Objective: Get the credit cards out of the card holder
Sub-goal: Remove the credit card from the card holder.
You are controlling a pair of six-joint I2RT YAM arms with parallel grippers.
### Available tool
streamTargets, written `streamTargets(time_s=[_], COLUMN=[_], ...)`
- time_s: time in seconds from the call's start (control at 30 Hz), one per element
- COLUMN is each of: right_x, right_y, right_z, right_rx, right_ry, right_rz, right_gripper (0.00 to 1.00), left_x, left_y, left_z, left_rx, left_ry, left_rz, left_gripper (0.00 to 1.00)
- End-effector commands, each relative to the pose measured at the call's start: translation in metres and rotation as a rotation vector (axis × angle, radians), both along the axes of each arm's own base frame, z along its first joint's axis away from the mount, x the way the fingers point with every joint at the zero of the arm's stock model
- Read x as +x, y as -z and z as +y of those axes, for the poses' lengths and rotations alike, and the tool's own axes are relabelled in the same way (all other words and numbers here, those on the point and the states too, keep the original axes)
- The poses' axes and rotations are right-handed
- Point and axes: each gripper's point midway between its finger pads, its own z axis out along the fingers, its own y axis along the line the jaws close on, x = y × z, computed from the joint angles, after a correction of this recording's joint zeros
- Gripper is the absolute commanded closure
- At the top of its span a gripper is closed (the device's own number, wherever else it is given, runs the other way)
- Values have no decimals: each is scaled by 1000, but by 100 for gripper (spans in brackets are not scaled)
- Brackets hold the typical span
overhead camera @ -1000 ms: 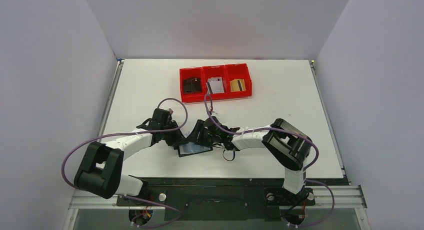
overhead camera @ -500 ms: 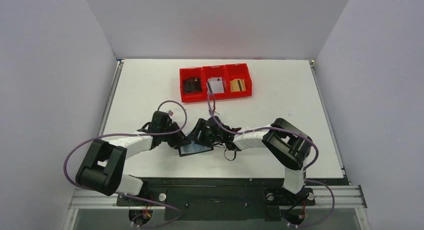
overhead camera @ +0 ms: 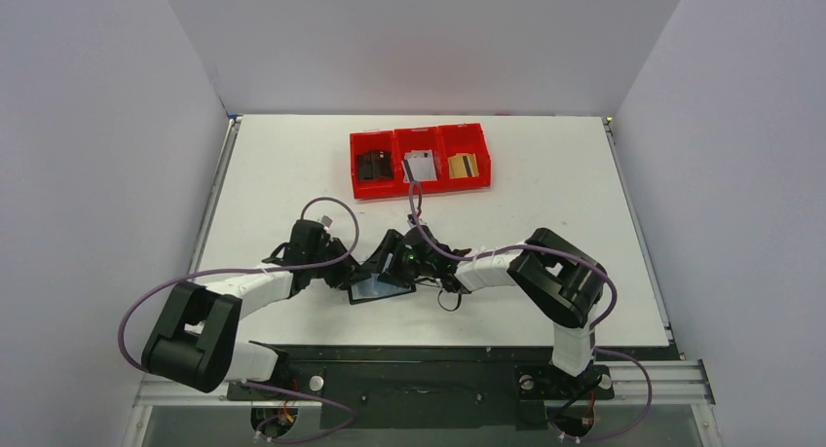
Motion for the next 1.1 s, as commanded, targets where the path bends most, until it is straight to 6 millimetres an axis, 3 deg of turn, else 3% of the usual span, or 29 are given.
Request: streamTargets(time_s=[0.0, 0.37, 0.7, 0.8, 1.07], right_x=[0, 6, 7, 6, 16], right_y=[16, 14, 15, 14, -5], right_z=[0, 4, -3, -6, -22], right_rx=[3, 91, 66, 61, -4], right_ry=[23, 79, 91, 87, 85], right_rz=[36, 96, 89, 78, -3], right_gripper=[38, 36, 36, 36, 36], left_x=[-2, -5, -6, -8, -16], left_y=[-35, -30, -3, 10, 35], left_z=[-26, -35, -29, -19, -4], left_rx=[-156, -208, -148, -59, 57], left_ry=[91, 100, 84, 71, 62], left_rz=[-85, -77, -18, 25, 107], left_gripper=[91, 90, 90, 91, 96])
